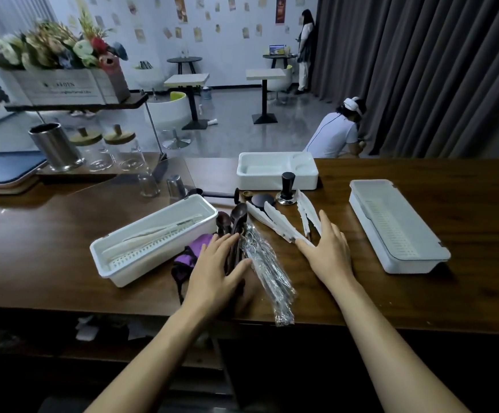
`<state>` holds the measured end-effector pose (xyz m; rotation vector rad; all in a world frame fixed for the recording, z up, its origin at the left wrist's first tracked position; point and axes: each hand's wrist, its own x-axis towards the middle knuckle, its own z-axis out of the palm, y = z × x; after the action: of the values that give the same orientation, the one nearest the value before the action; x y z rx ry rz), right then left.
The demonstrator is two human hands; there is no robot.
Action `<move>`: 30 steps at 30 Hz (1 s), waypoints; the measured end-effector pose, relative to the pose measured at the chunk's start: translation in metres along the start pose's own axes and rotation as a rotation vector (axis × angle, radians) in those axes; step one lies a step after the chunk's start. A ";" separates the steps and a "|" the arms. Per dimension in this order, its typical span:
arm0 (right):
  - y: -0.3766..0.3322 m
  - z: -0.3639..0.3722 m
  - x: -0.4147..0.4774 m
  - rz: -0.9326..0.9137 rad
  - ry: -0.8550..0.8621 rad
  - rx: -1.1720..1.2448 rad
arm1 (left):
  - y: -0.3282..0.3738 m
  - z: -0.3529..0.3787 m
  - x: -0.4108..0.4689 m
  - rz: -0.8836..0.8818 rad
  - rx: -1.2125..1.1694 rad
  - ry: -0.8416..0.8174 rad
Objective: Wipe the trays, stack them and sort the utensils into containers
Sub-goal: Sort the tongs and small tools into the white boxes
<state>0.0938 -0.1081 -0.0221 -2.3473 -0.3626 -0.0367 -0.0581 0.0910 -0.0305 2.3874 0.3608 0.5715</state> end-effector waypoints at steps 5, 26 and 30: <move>-0.023 -0.004 -0.007 -0.100 -0.023 0.057 | -0.015 -0.025 0.001 -0.020 0.037 0.023; -0.183 0.110 -0.014 -0.587 -0.377 -0.200 | -0.155 -0.162 -0.036 -0.240 0.056 0.267; -0.203 0.122 -0.005 -0.612 -0.393 -0.239 | -0.170 -0.166 -0.036 -0.272 -0.046 0.188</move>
<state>0.0244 0.1129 0.0271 -2.3771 -1.3212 0.0953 -0.1884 0.2925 -0.0369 2.1971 0.7341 0.6693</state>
